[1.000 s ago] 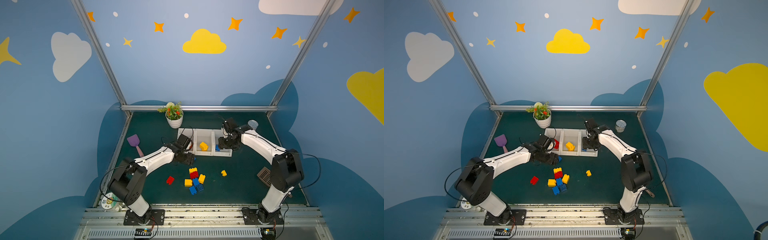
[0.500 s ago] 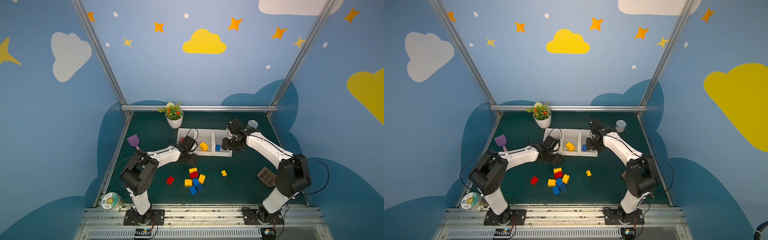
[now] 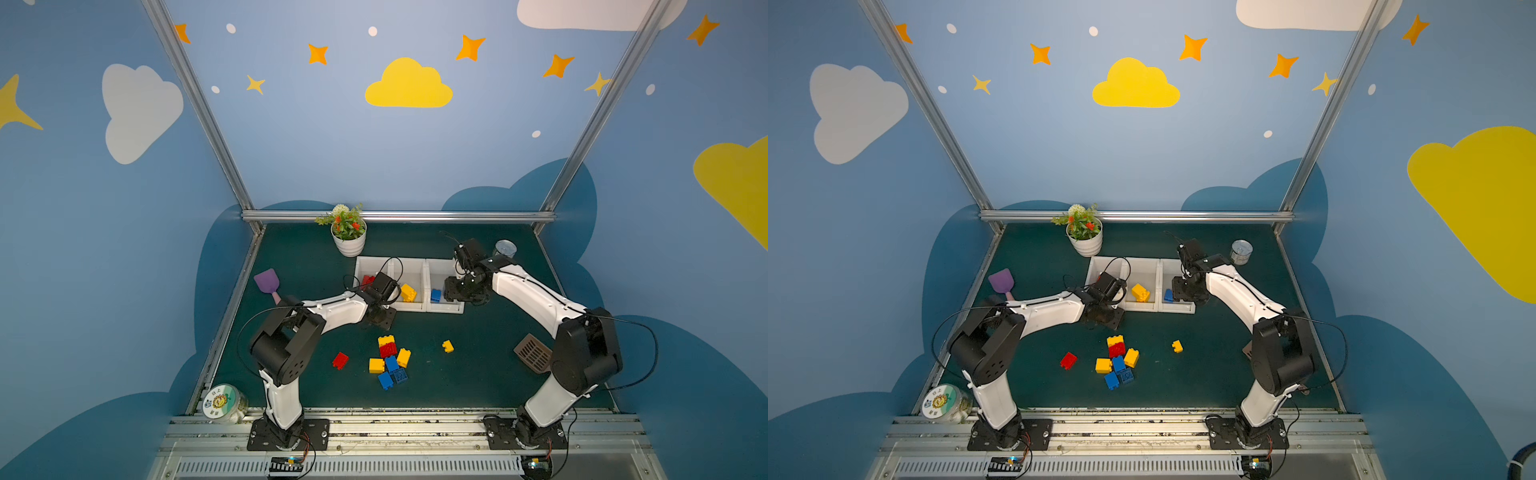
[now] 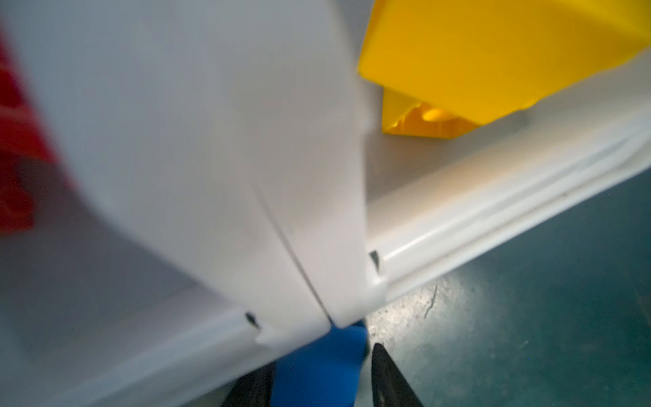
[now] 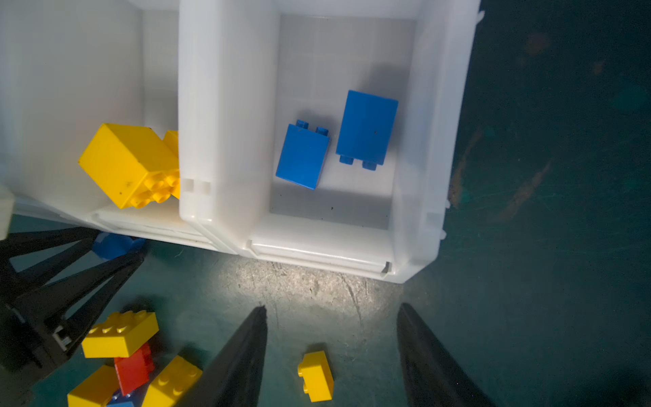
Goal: Sort the legos into containers by color
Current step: 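Grasp the blue brick at the bin's front edge with the left gripper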
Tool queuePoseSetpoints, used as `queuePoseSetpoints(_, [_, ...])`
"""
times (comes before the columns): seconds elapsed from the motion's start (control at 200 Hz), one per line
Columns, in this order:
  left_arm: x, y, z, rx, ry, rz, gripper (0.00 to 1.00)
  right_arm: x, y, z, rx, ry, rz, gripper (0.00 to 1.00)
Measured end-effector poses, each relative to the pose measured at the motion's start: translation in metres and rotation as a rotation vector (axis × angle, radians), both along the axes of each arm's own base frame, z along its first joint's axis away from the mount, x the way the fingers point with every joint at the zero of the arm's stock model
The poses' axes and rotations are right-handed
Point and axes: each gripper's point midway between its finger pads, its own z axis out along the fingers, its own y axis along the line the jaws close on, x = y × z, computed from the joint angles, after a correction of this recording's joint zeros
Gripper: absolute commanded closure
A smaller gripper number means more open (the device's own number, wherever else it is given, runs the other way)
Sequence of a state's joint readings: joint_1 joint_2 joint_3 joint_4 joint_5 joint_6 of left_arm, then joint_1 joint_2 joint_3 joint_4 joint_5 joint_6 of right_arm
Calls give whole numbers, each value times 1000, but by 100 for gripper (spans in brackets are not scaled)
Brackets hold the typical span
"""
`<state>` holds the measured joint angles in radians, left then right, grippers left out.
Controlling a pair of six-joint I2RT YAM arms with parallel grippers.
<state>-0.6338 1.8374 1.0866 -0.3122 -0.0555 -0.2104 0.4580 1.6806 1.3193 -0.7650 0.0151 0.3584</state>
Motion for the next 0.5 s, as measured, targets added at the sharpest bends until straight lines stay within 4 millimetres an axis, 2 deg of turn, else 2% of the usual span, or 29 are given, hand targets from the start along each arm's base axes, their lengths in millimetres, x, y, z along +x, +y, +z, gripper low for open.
queuePoseSetpoints(0.2, [-2, -3, 0, 11, -7, -15, 68, 0, 0, 0, 1, 0, -2, 41])
queuePoseSetpoints(0.501, [-11, -15, 0, 23, -1, -59, 70, 0, -1, 4, 5, -11, -4, 42])
